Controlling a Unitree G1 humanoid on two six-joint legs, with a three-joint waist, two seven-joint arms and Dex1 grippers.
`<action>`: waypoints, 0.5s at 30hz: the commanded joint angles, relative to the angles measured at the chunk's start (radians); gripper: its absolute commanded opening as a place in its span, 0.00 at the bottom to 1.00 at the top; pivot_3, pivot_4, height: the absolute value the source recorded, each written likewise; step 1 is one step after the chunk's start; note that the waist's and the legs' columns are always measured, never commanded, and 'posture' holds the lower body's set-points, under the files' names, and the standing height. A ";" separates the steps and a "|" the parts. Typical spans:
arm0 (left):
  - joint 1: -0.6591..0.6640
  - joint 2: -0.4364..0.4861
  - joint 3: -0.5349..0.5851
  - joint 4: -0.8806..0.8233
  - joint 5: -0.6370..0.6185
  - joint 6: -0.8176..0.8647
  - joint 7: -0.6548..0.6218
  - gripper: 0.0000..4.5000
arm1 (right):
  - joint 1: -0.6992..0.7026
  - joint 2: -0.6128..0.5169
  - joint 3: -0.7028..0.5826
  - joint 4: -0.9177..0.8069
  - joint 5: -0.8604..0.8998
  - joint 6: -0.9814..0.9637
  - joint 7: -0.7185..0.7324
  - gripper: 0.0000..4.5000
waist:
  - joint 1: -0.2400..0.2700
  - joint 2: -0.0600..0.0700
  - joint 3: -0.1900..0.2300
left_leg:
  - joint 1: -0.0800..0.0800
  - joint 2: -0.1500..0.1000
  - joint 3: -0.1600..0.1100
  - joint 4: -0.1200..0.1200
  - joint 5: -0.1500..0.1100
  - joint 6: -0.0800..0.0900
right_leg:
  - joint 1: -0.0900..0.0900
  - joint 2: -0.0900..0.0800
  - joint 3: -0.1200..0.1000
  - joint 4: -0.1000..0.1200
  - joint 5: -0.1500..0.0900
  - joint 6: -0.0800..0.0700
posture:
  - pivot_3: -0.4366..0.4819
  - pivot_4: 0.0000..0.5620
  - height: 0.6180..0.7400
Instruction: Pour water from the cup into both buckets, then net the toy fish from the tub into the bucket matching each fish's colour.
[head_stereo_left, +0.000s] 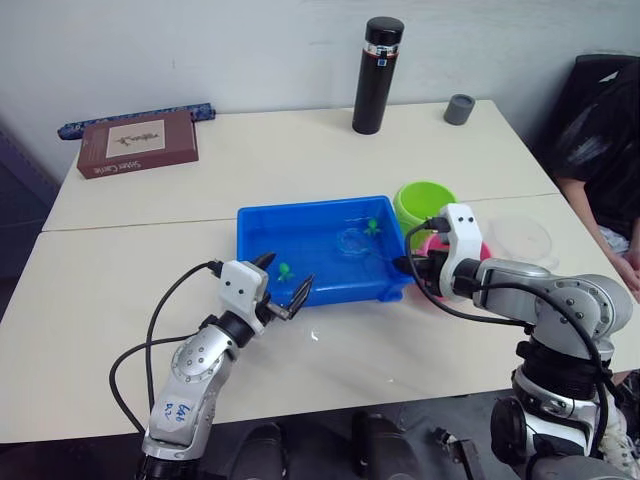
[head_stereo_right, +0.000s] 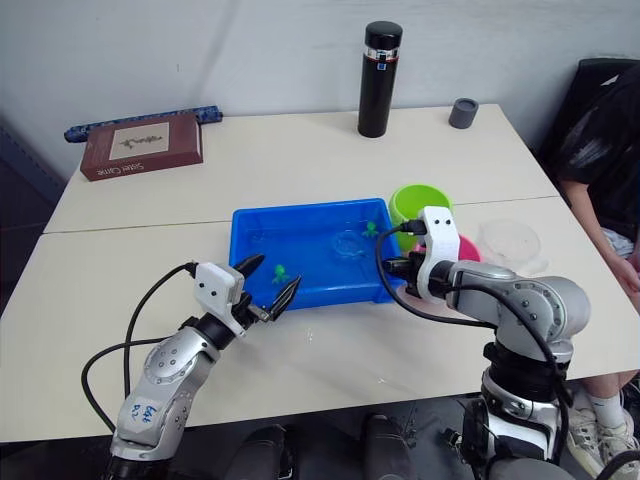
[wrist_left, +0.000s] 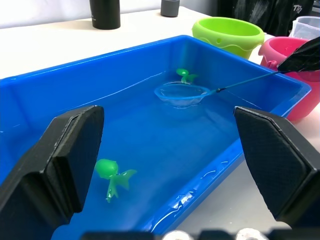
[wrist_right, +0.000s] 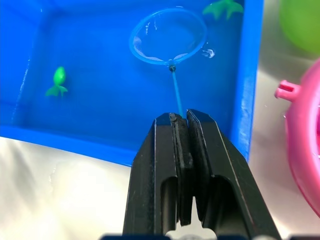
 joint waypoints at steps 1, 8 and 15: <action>0.001 -0.007 -0.009 -0.014 0.007 -0.022 0.001 0.99 | -0.004 -0.023 -0.010 0.002 0.055 0.005 -0.040 0.00 | -0.001 0.000 0.000 | 0.000 0.000 0.000 0.000 0.000 0.000 | 0.000 0.000 0.000 0.000 0.000 0.000 | 0.48 0.27 1.00; -0.004 -0.012 -0.011 -0.010 0.009 -0.022 0.002 0.99 | -0.021 -0.043 -0.013 0.039 0.106 0.005 -0.105 0.00 | 0.000 0.000 0.000 | 0.000 0.000 0.000 0.001 0.000 0.000 | 0.000 0.001 0.000 0.001 0.000 0.000 | 0.48 0.27 1.00; -0.005 -0.017 -0.011 -0.009 0.012 -0.022 0.004 0.99 | -0.062 -0.037 -0.021 0.075 0.112 0.005 -0.152 0.00 | 0.000 0.000 0.000 | 0.000 0.000 0.000 0.001 0.000 0.000 | 0.000 0.001 0.000 0.001 0.000 0.000 | 0.48 0.27 1.00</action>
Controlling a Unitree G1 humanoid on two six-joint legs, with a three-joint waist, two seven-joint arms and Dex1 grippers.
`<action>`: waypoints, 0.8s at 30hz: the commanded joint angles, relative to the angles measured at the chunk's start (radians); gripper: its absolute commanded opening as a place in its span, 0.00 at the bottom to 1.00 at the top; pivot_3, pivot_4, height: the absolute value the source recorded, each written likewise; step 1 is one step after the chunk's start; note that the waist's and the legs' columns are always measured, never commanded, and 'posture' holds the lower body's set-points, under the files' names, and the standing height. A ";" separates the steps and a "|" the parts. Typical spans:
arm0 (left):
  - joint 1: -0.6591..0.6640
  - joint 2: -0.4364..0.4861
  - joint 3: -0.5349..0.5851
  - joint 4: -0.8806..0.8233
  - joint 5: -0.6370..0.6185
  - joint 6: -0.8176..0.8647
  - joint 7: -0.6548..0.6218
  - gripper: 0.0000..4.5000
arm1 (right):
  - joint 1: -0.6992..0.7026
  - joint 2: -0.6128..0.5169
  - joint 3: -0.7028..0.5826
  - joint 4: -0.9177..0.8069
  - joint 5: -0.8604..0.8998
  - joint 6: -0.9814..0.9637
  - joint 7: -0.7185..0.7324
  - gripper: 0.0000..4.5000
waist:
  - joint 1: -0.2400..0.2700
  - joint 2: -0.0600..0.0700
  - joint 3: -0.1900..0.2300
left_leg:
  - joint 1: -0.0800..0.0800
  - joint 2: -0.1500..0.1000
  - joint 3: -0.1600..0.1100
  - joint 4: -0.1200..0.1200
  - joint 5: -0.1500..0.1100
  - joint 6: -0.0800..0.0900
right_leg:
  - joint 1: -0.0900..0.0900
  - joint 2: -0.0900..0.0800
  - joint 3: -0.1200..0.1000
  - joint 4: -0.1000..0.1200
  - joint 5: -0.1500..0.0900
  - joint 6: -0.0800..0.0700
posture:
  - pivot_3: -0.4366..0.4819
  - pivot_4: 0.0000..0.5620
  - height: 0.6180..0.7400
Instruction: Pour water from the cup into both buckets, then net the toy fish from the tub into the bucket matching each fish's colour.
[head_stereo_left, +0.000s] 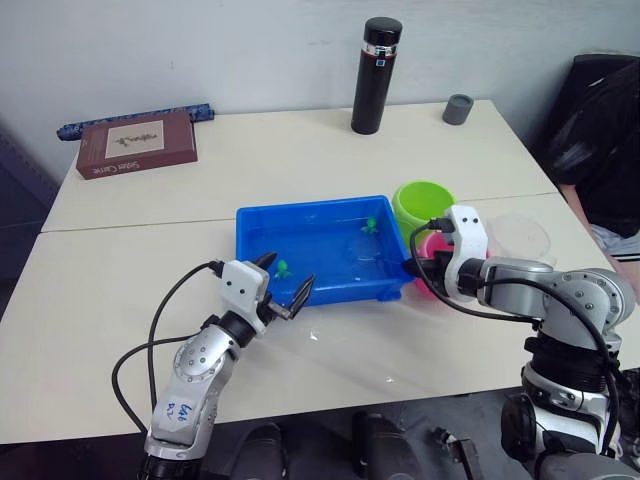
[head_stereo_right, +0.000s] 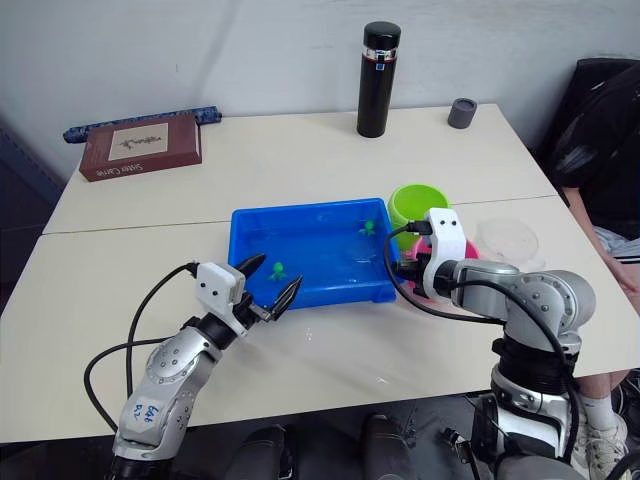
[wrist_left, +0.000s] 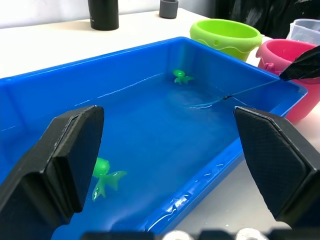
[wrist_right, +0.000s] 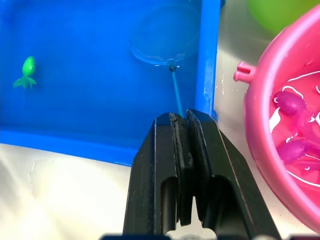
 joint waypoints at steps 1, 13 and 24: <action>-0.003 -0.007 -0.010 -0.012 0.010 -0.022 0.004 0.99 | -0.045 0.000 -0.023 0.001 0.013 0.005 -0.023 0.00 | 0.000 0.000 0.000 | 0.000 0.000 0.000 0.000 0.000 0.000 | 0.000 0.000 0.000 0.000 0.000 0.000 | 0.48 0.27 1.00; -0.003 -0.013 -0.011 -0.007 0.013 -0.027 0.006 0.99 | -0.098 0.029 -0.024 0.025 -0.018 0.005 -0.047 0.00 | 0.000 0.000 0.000 | 0.000 0.000 0.000 0.000 0.000 0.000 | 0.000 0.000 0.000 0.001 0.000 0.000 | 0.48 0.27 1.00; -0.004 -0.015 -0.009 -0.003 0.014 -0.031 0.005 0.99 | -0.076 0.048 -0.020 0.030 -0.032 0.005 -0.052 0.00 | 0.000 0.000 0.000 | 0.000 0.000 0.000 0.000 0.000 0.000 | 0.000 0.000 0.000 0.001 0.000 0.000 | 0.48 0.27 1.00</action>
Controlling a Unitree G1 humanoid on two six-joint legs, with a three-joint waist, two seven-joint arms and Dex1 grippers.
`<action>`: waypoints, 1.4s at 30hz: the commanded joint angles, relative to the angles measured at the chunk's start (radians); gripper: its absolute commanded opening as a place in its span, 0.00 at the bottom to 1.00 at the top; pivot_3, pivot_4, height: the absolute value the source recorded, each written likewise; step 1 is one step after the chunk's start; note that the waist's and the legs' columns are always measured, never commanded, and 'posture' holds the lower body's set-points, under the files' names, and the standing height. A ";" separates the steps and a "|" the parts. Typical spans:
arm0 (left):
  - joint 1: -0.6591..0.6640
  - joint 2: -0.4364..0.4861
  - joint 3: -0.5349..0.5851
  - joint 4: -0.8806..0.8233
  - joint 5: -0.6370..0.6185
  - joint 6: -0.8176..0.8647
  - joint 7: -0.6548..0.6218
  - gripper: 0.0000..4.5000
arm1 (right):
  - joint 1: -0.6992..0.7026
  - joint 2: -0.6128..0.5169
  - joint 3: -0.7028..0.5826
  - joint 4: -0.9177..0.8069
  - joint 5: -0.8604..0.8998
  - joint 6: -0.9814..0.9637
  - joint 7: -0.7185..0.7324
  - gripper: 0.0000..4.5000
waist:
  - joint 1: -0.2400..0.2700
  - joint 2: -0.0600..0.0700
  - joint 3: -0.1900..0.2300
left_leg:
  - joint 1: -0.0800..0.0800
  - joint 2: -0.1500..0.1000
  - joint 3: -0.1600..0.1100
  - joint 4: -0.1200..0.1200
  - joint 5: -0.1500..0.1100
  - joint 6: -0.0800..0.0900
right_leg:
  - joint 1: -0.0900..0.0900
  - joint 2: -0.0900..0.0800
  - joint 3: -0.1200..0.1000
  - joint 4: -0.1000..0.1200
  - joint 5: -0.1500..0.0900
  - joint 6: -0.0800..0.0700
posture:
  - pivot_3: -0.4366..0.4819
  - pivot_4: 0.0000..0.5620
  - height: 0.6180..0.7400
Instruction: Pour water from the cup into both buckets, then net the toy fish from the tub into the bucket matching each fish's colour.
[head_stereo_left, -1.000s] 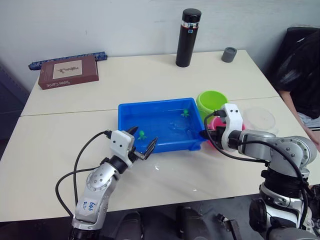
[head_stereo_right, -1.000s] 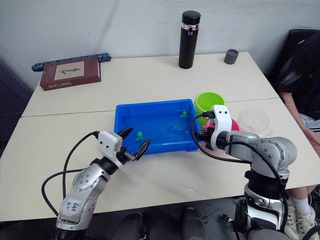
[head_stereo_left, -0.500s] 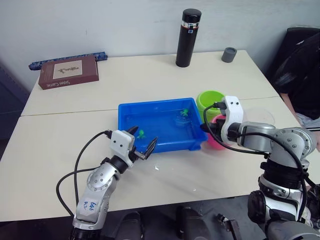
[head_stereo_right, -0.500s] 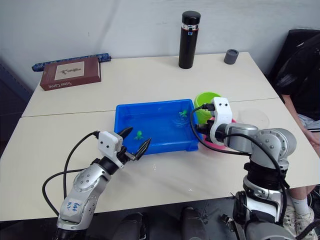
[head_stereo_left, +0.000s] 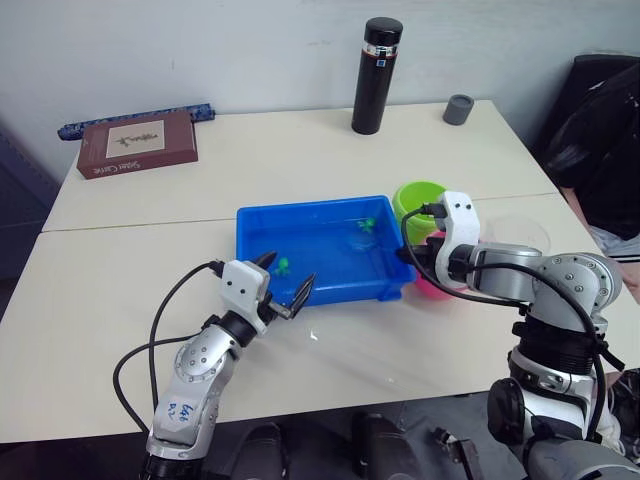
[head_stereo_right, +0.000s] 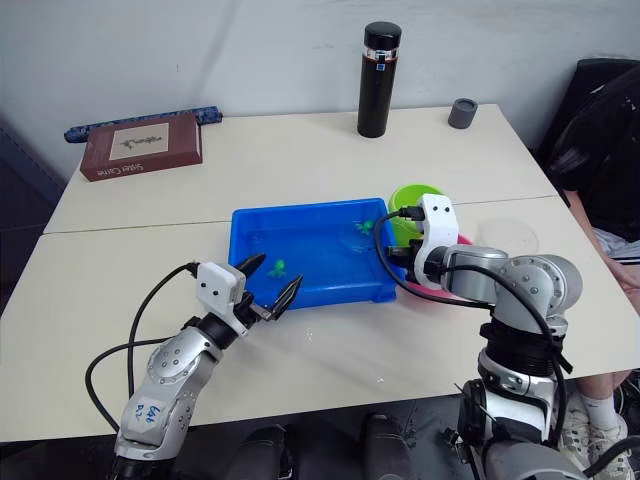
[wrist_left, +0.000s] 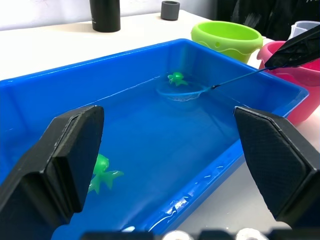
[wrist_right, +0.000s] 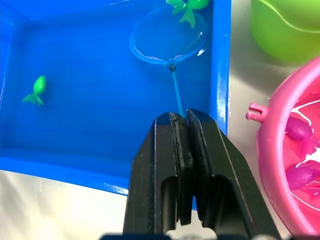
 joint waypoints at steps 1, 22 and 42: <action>-0.003 -0.006 -0.009 -0.006 0.007 -0.024 0.001 0.99 | -0.013 -0.005 -0.019 -0.012 -0.022 0.005 0.007 0.00 | 0.000 0.000 0.000 | 0.000 0.000 0.000 0.000 0.000 0.000 | 0.000 0.000 0.000 0.000 0.000 0.000 | 0.48 0.27 1.00; -0.010 -0.015 -0.008 0.007 0.014 -0.034 -0.004 0.99 | -0.050 0.002 0.012 -0.080 -0.194 -0.046 0.130 0.00 | 0.000 0.000 0.000 | 0.000 0.000 0.000 0.000 0.000 0.000 | 0.000 0.000 0.000 0.000 0.000 0.000 | 0.48 0.27 1.00; -0.014 0.011 0.001 0.004 0.007 -0.038 -0.038 0.99 | 0.176 -0.157 0.173 -0.443 -0.216 -0.089 0.347 0.00 | 0.001 0.000 0.000 | 0.000 0.000 0.000 0.000 0.000 0.000 | -0.001 0.000 0.000 0.000 0.000 0.000 | 0.48 0.27 1.00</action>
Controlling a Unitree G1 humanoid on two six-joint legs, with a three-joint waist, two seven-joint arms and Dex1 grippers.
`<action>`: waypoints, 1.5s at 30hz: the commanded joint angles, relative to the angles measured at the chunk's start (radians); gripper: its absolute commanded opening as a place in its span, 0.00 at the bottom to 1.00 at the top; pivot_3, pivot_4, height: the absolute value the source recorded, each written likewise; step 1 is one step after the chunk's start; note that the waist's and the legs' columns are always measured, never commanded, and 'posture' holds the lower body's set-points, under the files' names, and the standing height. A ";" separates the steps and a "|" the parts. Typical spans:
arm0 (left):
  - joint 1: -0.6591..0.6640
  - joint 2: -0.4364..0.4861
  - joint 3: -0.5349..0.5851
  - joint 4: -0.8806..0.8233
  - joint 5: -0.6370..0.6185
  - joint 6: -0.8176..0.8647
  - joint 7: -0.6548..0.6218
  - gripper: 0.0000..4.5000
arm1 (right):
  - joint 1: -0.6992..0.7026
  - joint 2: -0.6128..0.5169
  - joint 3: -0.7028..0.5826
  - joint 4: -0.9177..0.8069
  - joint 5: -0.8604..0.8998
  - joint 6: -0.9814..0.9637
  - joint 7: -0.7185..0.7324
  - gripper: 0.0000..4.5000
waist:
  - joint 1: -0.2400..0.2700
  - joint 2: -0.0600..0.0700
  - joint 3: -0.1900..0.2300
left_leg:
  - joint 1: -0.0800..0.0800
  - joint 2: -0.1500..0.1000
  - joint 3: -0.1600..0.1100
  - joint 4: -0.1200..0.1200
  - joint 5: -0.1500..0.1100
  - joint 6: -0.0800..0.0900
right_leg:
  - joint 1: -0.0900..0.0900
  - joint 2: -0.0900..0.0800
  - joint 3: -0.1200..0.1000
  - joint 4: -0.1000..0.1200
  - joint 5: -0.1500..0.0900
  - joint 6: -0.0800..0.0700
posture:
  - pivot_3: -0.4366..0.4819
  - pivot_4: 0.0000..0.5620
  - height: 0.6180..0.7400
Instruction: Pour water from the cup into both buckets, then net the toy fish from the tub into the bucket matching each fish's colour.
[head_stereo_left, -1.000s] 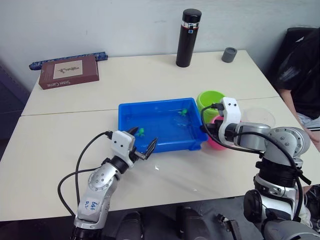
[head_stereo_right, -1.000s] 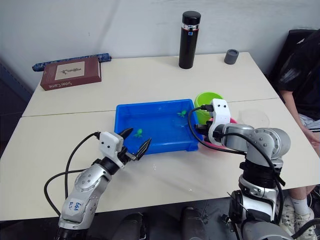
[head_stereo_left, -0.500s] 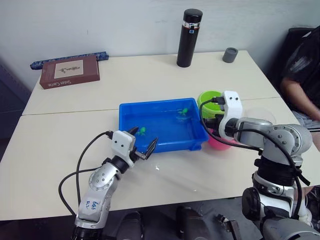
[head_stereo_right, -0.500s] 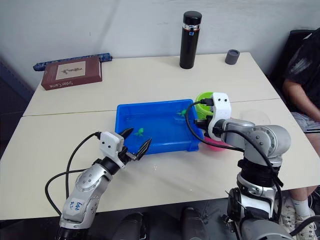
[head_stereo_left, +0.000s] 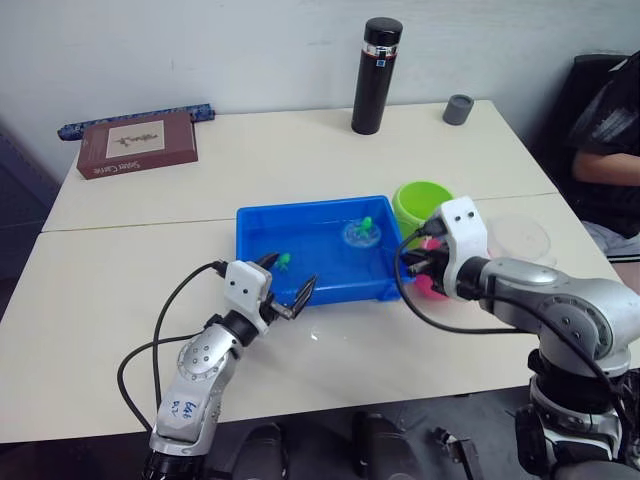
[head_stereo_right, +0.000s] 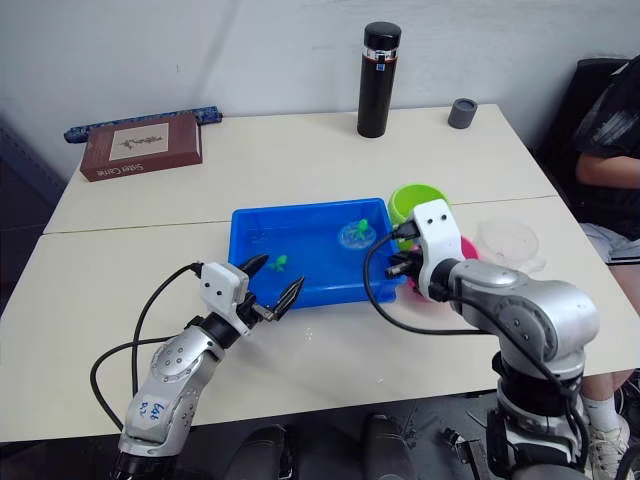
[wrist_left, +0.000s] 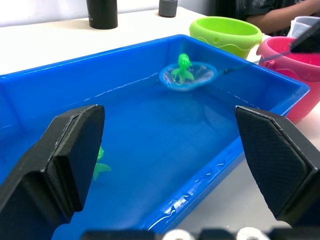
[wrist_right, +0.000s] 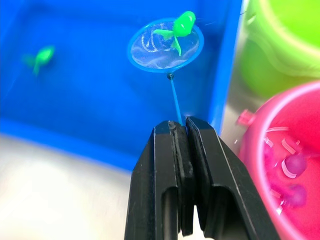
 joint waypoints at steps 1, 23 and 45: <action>-0.002 0.011 0.005 -0.034 -0.008 -0.017 -0.013 0.99 | 0.021 -0.030 -0.001 -0.085 0.003 -0.038 0.040 0.00 | 0.001 0.000 0.000 | 0.000 0.000 0.000 0.000 0.000 0.000 | 0.000 0.000 0.000 0.000 0.000 0.000 | 0.48 0.27 1.00; -0.038 0.048 0.011 -0.053 -0.036 0.021 -0.043 0.99 | 0.123 -0.201 -0.099 -0.126 -0.143 -0.398 0.114 0.00 | 0.005 0.000 0.000 | 0.000 0.000 0.000 0.001 0.000 0.000 | 0.000 0.000 0.000 0.000 0.000 0.000 | 0.48 0.27 1.00; -0.065 0.043 0.002 -0.041 -0.030 0.025 -0.052 0.99 | 0.378 -0.379 -0.018 0.035 -0.520 -0.888 0.230 0.00 | 0.026 0.000 0.000 | 0.000 -0.001 0.007 0.002 0.001 -0.001 | 0.001 0.003 0.001 0.000 0.000 0.000 | 0.48 0.27 1.00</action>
